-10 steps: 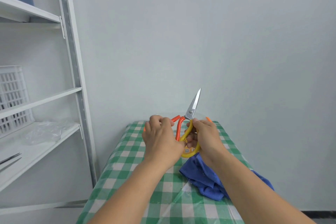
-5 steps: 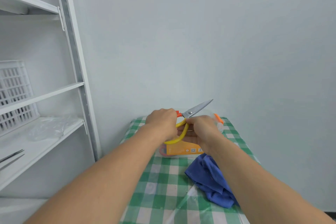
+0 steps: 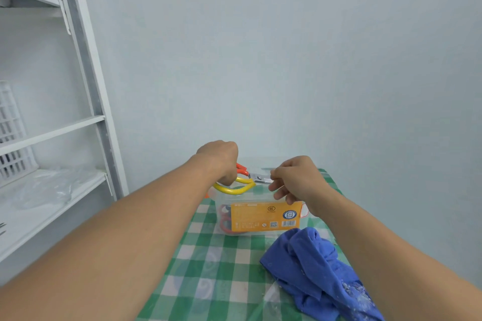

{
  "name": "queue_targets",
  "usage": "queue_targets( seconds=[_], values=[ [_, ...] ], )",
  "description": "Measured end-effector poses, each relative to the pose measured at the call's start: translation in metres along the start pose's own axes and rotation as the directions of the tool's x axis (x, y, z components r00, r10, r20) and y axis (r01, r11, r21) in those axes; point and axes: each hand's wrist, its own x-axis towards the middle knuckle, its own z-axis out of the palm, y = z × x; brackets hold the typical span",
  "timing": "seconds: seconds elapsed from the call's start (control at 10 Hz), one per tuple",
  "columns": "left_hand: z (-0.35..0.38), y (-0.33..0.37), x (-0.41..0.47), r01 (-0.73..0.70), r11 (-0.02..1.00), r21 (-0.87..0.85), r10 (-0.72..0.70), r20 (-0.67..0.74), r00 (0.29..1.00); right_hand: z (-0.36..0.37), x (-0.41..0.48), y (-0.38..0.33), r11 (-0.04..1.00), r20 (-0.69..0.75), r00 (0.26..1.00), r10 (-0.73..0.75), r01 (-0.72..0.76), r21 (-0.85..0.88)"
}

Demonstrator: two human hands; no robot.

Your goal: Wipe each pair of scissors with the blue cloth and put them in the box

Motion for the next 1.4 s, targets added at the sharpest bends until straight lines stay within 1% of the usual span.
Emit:
queue_targets(
  seconds=[0.2, 0.4, 0.5, 0.8, 1.1, 1.3, 1.4],
  values=[
    [0.015, 0.009, 0.020, -0.022, 1.000, 0.002, 0.022, 0.107, 0.994, -0.004, 0.003, 0.000, 0.998, 0.049, 0.998, -0.042, 0.043, -0.034],
    [0.021, 0.015, 0.027, -0.013, 1.000, -0.011, 0.014, 0.144, 0.989, -0.004, 0.005, 0.001, 0.998, 0.069, 0.997, -0.047, 0.049, -0.029],
    [0.022, 0.023, 0.030, -0.019, 0.999, -0.047, 0.028, 0.189, 0.982, -0.008, 0.006, 0.003, 0.999, 0.073, 0.996, -0.046, 0.047, -0.011],
    [0.031, 0.021, 0.028, -0.003, 0.998, -0.061, 0.018, 0.252, 0.968, -0.006, 0.009, 0.008, 0.999, 0.028, 0.999, -0.042, 0.042, 0.007],
    [0.035, 0.018, 0.021, -0.029, 0.994, -0.103, 0.051, 0.213, 0.976, 0.000, 0.012, 0.012, 0.998, -0.007, 0.999, -0.044, 0.043, -0.043],
    [0.038, 0.014, 0.015, 0.012, 0.960, -0.280, 0.019, 0.108, 0.994, 0.005, 0.013, 0.013, 0.993, -0.042, 0.997, -0.059, 0.054, -0.106],
    [0.037, 0.012, 0.012, 0.024, 0.943, -0.333, -0.020, 0.016, 1.000, 0.006, 0.011, 0.013, 0.995, -0.064, 0.996, -0.061, 0.055, -0.088]
  ],
)
